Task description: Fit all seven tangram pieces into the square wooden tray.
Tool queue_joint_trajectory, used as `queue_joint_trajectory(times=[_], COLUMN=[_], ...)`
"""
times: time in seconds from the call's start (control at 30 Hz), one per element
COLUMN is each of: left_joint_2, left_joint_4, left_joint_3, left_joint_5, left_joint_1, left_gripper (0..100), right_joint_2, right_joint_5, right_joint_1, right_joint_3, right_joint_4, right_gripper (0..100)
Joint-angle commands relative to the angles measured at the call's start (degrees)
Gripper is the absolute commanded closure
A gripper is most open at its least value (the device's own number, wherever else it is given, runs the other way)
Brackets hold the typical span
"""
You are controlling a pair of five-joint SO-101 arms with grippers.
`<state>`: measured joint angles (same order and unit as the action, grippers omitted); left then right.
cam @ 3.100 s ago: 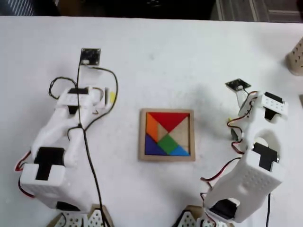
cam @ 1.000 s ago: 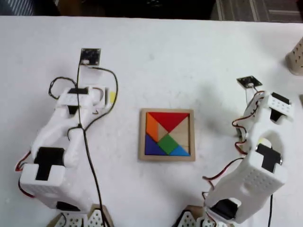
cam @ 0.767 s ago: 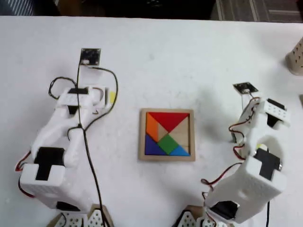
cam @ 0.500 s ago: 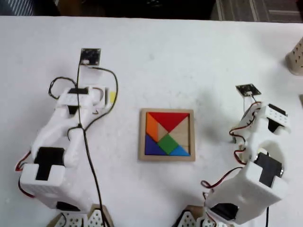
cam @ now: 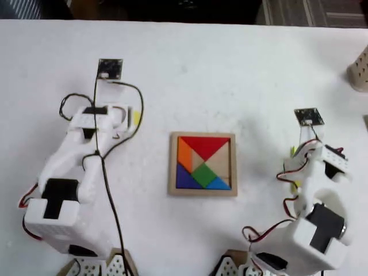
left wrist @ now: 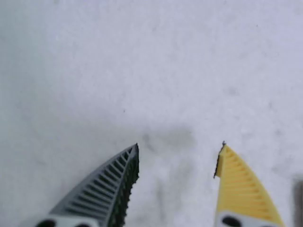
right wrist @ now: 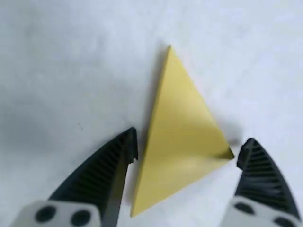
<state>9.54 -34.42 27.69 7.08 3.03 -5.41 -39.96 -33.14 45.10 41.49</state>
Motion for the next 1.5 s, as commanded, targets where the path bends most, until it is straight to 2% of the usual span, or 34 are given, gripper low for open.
queue_joint_trajectory(times=[0.0, 0.13, 0.27, 0.8, 1.03, 1.47], left_joint_2=[-0.2, -0.2, -0.2, -0.3, -0.3, -0.3], left_joint_4=[-0.3, -0.3, -0.3, -0.4, -0.4, -0.4], left_joint_3=[-2.6, -2.6, -2.6, -2.5, -2.5, -2.5], left_joint_5=[0.4, 0.4, 0.4, 0.4, 0.4, 0.4], left_joint_1=[0.8, 0.8, 0.8, 0.8, 0.9, 0.9], left_gripper=[71, 71, 71, 71, 71, 71], right_joint_2=[-0.1, -0.2, -0.1, 0.4, -0.1, 0.4], right_joint_5=[0.8, 0.8, 3.3, 4.1, 3.9, 3.9], right_joint_1=[-4.7, -4.9, -5.2, -6.5, -7.8, -7.8], right_joint_3=[4.0, 4.0, 3.9, 1.5, 0.0, -1.5], right_joint_4=[-2.7, -2.7, -2.8, -1.0, -0.4, 0.0], right_gripper=[68.3, 69.4, 76.4, 77.0, 88.5, 89.6])
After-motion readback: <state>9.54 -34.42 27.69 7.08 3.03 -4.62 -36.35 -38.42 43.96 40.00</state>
